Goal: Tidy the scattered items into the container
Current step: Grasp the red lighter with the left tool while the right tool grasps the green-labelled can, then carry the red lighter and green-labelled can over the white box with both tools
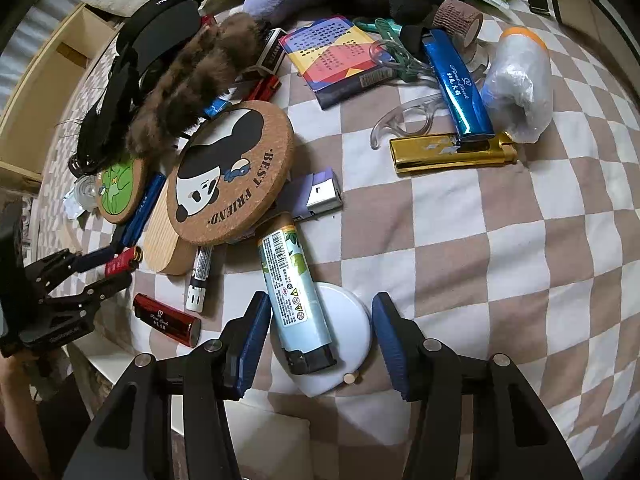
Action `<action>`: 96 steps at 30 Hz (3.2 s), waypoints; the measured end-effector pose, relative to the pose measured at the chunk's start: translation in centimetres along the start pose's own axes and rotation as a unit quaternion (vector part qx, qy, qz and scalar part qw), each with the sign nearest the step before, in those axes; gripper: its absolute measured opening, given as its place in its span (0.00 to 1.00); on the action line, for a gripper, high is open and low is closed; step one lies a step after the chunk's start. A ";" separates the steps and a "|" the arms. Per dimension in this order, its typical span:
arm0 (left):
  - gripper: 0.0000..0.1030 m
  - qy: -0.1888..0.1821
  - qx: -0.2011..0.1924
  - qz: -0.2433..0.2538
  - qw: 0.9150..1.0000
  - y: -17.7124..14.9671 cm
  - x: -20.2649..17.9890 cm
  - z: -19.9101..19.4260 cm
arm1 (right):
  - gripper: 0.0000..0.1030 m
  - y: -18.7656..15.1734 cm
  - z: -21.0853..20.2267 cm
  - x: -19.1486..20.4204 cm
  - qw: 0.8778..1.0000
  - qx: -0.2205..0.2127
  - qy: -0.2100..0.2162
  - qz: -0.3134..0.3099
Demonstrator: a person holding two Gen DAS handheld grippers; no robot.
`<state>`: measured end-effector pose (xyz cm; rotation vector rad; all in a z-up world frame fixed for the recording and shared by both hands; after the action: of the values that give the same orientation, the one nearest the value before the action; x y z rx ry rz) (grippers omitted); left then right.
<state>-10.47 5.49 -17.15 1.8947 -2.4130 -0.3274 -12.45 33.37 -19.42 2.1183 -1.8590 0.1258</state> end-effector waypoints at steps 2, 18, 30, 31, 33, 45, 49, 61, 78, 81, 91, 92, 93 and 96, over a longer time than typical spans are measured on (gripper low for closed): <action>0.37 -0.002 0.003 -0.001 1.000 -0.3 0.1 -0.3 | 0.52 0.1 -0.1 -0.1 1.000 -0.002 0.001 0.002; 0.28 0.035 0.008 -0.042 0.998 -1.2 3.9 -1.5 | 0.52 2.0 -1.6 1.1 0.999 -0.031 -0.017 -0.040; 0.28 0.037 -0.006 -0.043 0.998 0.8 3.1 -1.6 | 0.24 0.7 1.9 4.8 0.984 -0.028 -0.108 -0.138; 0.27 0.034 -0.006 -0.045 0.998 0.9 3.1 -1.6 | 0.24 0.7 1.7 4.7 0.985 -0.029 -0.104 -0.135; 0.25 0.026 -0.007 -0.047 0.999 1.0 3.0 -1.9 | 0.24 0.6 1.3 4.4 0.986 -0.033 -0.096 -0.130; 0.20 0.000 -0.042 -0.043 0.998 1.4 2.1 -4.2 | 0.24 0.2 -1.5 4.3 0.994 -0.058 -0.019 -0.086; 0.18 -0.015 -0.069 -0.041 0.997 0.6 2.4 -2.2 | 0.24 0.5 -2.2 5.3 0.995 -0.074 0.013 -0.070; 0.10 -0.043 -0.124 -0.028 0.991 0.7 0.2 -6.3 | 0.24 1.8 -4.5 7.5 0.991 -0.115 0.030 -0.068; 0.10 -0.083 -0.172 -0.059 0.980 1.8 1.4 -10.4 | 0.24 1.7 -7.9 8.9 0.982 -0.162 0.074 -0.064; 0.10 -0.097 -0.183 -0.059 0.977 1.2 1.3 -11.9 | 0.24 1.6 -8.3 9.2 0.980 -0.166 0.083 -0.067; 0.10 -0.133 -0.201 -0.037 0.970 -0.7 -0.4 -14.8 | 0.24 0.8 -9.6 11.2 0.974 -0.177 0.113 -0.084; 0.10 -0.134 -0.202 -0.035 0.969 -0.9 -0.5 -15.0 | 0.24 0.7 -9.7 11.5 0.973 -0.177 0.117 -0.086; 0.10 -0.137 -0.203 -0.033 0.969 -1.1 -0.6 -15.2 | 0.24 0.6 -9.8 11.7 0.973 -0.177 0.121 -0.089; 0.10 -0.145 -0.206 -0.027 0.967 -1.8 -0.9 -15.8 | 0.24 0.1 -10.0 12.6 0.971 -0.176 0.131 -0.100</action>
<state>-5.76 3.84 -1.98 1.8226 -2.2159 -1.0846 -9.20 24.27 -6.54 1.9216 -1.3937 0.0239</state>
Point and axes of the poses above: each gripper's, at about its wrist camera, not at the fingertips, and z roughly the way its jaws point, x to its left, y to its top, the point moved 6 cm from there along z, roughly the way its jaws point, and after that the axes turned 8 degrees about -z, right-handed, at the moved point
